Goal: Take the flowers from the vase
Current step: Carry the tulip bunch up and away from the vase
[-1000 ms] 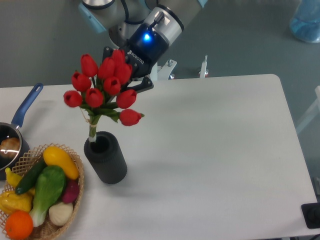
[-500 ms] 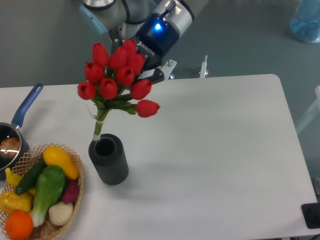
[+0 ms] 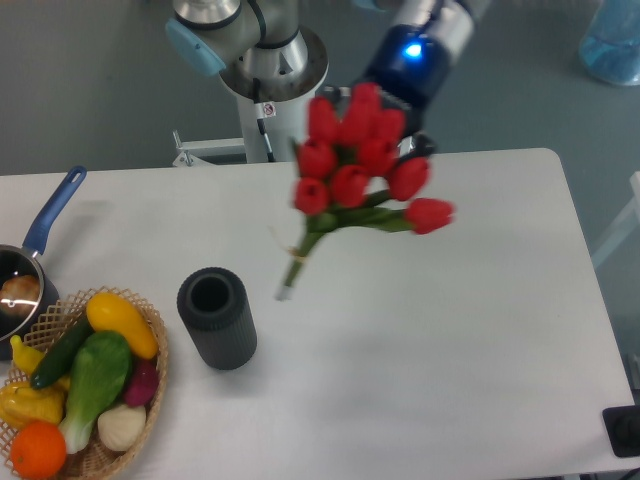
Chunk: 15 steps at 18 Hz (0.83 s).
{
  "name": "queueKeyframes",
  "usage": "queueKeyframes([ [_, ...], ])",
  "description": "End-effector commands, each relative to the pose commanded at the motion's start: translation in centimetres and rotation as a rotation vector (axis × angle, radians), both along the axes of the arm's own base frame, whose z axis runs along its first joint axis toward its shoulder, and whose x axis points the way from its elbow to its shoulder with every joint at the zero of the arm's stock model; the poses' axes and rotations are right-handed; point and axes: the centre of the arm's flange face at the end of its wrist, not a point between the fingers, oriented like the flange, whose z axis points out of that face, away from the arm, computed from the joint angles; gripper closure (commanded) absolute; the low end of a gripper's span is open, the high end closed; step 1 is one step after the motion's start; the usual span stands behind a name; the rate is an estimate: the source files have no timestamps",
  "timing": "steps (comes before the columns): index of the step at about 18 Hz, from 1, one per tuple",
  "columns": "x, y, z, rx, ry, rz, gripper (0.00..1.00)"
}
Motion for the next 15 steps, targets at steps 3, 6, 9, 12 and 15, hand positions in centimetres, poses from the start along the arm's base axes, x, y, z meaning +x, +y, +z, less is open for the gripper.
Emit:
queueKeyframes([
  [3,-1.0,-0.5,-0.2,-0.062,0.038,0.04,0.78],
  [6,-1.3,-0.6,-0.6,-0.071,0.048,0.042,0.78],
  [9,-1.4,-0.6,-0.9,-0.074,0.043,0.042,0.78],
  [12,-1.5,-0.8,-1.2,-0.077,0.041,0.044,0.78],
  [15,-1.5,-0.9,-1.1,-0.076,0.041,0.046,0.78],
])
